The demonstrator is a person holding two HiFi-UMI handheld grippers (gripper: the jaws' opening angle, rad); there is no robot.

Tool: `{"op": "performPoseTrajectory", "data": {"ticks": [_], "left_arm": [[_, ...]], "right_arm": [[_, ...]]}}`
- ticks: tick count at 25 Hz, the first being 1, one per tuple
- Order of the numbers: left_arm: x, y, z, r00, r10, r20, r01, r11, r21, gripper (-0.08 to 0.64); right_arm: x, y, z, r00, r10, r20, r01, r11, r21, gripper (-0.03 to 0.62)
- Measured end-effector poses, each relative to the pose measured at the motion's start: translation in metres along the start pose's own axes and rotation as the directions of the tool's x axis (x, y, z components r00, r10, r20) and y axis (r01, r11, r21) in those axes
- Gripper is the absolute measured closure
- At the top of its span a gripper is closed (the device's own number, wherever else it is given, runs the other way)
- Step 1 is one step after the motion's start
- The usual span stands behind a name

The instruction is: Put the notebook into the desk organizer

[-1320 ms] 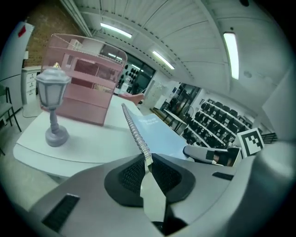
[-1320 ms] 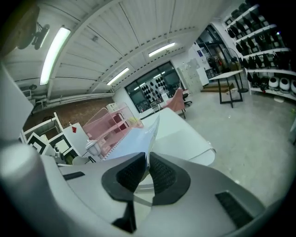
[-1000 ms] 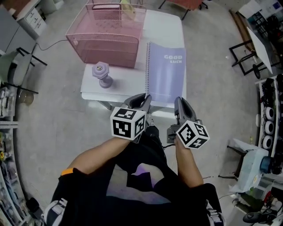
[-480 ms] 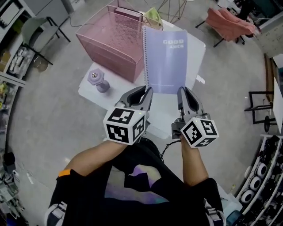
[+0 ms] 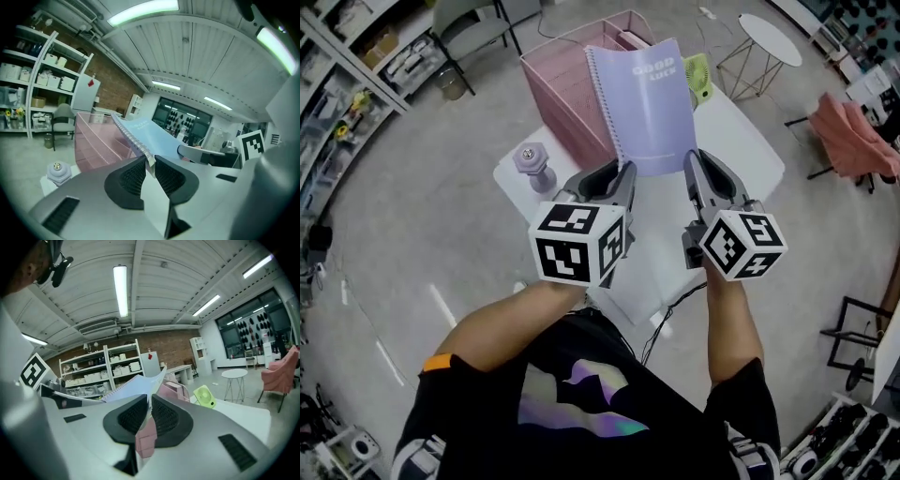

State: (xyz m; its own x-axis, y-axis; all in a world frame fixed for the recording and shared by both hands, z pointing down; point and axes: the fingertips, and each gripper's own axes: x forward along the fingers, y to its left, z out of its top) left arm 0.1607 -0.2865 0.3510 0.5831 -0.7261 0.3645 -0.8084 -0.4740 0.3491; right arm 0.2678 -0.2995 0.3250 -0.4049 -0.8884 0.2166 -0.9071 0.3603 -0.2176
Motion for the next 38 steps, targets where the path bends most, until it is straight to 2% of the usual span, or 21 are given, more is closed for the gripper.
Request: {"op": "performPoseTrajectory", "data": {"ticks": [4, 9, 14, 22, 28, 32, 35, 38], "left_arm": [[0.008, 0.018, 0.016, 0.993, 0.116, 0.008, -0.116, 0.993, -0.011, 0.486], [0.026, 0.027, 0.028, 0.984, 0.174, -0.043, -0.175, 0.984, -0.024, 0.477], [0.039, 0.041, 0.035, 0.974, 0.211, -0.083, -0.218, 0.973, -0.077, 0.476], [0.057, 0.051, 0.044, 0.967, 0.225, -0.119, -0.233, 0.971, -0.061, 0.466], [0.066, 0.057, 0.033, 0.955, 0.206, -0.212, -0.222, 0.974, -0.054, 0.456], [0.065, 0.058, 0.023, 0.946, 0.188, -0.265, -0.194, 0.981, 0.003, 0.453], [0.063, 0.060, 0.023, 0.943, 0.194, -0.269, -0.185, 0.981, 0.062, 0.445], [0.059, 0.063, 0.023, 0.941, 0.220, -0.258, -0.197, 0.974, 0.114, 0.440]], "right_arm": [[0.044, 0.002, 0.012, 0.994, 0.098, -0.051, -0.100, 0.994, -0.039, 0.549], [0.078, -0.004, 0.017, 0.985, 0.138, -0.100, -0.145, 0.987, -0.065, 0.549], [0.104, -0.006, 0.021, 0.978, 0.158, -0.136, -0.170, 0.983, -0.075, 0.551], [0.131, -0.015, 0.020, 0.977, 0.122, -0.174, -0.146, 0.980, -0.132, 0.549], [0.149, -0.026, 0.010, 0.976, 0.046, -0.212, -0.084, 0.981, -0.175, 0.541], [0.153, -0.035, -0.003, 0.973, -0.022, -0.231, -0.025, 0.980, -0.198, 0.539], [0.156, -0.040, -0.009, 0.967, -0.057, -0.247, -0.004, 0.971, -0.239, 0.525], [0.157, -0.044, -0.016, 0.959, -0.100, -0.265, 0.010, 0.948, -0.319, 0.435]]}}
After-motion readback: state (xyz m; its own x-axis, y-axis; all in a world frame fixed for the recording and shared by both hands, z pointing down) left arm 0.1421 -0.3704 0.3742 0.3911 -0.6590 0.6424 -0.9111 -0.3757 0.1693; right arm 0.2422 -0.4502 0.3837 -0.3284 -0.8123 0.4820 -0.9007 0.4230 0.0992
